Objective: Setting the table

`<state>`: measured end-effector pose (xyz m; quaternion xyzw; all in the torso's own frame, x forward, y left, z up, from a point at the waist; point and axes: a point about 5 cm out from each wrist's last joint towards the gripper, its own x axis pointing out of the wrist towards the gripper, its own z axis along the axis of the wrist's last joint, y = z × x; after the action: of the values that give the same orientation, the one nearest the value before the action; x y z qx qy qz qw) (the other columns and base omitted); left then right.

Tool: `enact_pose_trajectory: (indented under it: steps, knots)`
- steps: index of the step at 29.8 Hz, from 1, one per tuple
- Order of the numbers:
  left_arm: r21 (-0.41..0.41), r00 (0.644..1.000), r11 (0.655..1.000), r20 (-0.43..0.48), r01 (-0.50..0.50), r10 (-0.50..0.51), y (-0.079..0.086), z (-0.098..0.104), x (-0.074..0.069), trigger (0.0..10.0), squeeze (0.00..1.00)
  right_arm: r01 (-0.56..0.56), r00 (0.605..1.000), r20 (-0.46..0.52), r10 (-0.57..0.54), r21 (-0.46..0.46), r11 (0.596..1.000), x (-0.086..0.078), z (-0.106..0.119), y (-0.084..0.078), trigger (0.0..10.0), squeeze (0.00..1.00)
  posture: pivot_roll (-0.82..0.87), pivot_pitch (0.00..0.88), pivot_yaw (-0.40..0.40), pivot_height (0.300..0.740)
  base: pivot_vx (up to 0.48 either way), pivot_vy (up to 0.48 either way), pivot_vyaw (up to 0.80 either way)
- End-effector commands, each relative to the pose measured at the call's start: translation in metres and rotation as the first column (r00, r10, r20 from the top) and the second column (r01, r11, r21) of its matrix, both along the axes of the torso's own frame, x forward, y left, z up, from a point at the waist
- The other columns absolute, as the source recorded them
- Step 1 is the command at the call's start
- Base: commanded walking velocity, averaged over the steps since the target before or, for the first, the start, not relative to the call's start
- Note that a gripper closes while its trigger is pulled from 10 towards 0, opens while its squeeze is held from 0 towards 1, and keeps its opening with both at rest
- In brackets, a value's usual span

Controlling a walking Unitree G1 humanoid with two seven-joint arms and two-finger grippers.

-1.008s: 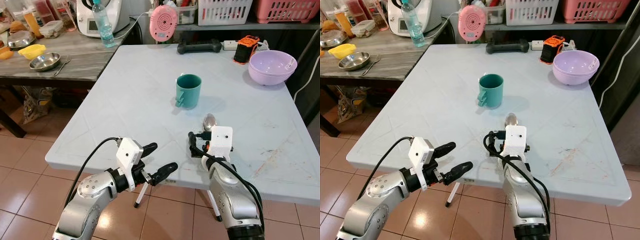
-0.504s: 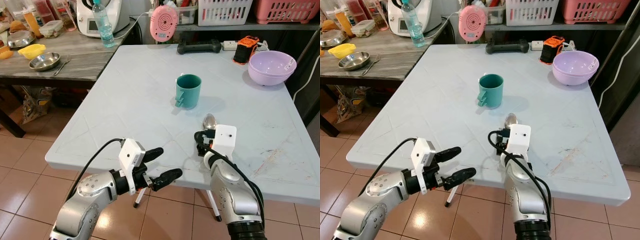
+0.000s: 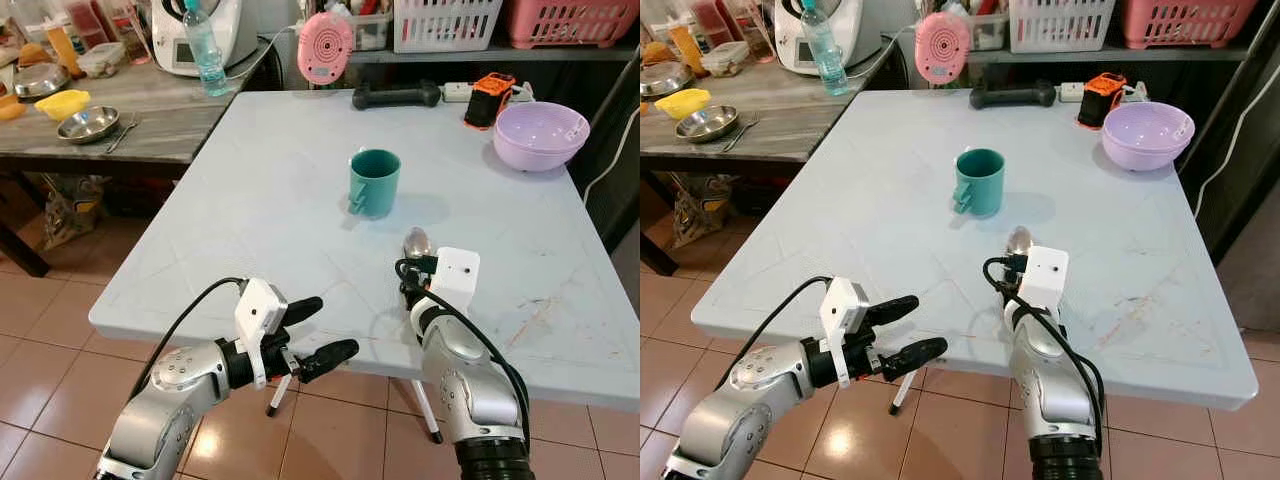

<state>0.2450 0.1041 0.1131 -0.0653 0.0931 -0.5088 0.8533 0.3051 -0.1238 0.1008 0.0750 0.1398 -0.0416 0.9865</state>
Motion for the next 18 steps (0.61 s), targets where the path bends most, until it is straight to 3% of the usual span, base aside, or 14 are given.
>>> enact_pose_trajectory:
  steps: [1, 18]
  knots:
    - [0.021, 1.000, 1.000, 0.000, 0.003, -0.003, 0.0039, -0.0040, 0.0004, 10.0, 0.00, -0.011, 0.990, -0.142, 0.011, 0.004, 1.000, -0.0086, -0.0262, 0.0035, 0.0, 0.00, -0.09, 0.080, 0.106, 0.740, 0.000, 0.000, 0.00]
    - [0.026, 1.000, 1.000, 0.001, 0.002, -0.002, 0.0057, -0.0113, 0.0006, 10.0, 0.00, -0.022, 0.977, -0.211, 0.022, 0.003, 1.000, -0.0126, -0.0336, 0.0036, 0.0, 0.00, -0.09, 0.077, 0.106, 0.740, 0.000, 0.000, 0.00]
